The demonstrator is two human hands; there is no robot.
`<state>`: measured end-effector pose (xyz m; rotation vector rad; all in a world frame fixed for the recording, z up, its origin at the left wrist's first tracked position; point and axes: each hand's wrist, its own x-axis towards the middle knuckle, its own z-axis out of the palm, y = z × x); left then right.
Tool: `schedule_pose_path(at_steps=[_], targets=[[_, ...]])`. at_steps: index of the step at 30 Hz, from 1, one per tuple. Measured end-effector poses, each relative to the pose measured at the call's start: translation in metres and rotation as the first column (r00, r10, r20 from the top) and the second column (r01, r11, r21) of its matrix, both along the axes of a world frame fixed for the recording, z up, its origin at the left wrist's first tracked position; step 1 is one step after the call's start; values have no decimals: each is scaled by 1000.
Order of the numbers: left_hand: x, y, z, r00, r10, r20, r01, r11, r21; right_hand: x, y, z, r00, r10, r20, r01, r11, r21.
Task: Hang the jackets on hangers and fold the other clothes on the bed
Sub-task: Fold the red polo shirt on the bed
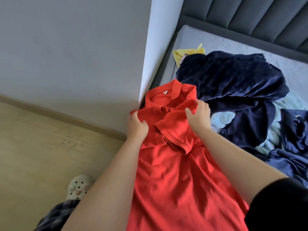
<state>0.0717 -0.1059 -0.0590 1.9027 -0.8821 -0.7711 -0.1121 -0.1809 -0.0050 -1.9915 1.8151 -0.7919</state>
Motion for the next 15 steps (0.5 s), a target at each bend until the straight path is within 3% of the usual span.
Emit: schedule_pose_path(at_steps=[4, 8, 12, 15], targets=[[6, -8, -10, 909, 82, -409, -44, 994, 102, 10, -42, 14, 974, -100, 205, 62, 981, 184], [15, -18, -14, 787, 168, -593, -115, 985, 126, 13, -62, 21, 917, -137, 375, -28, 916, 401], [24, -26, -16, 641, 199, -741, -145, 980, 138, 14, -74, 25, 880, -185, 437, -38, 890, 454], [32, -26, -11, 381, 190, -905, -206, 971, 117, 14, -77, 26, 853, -211, 477, -39, 886, 462]])
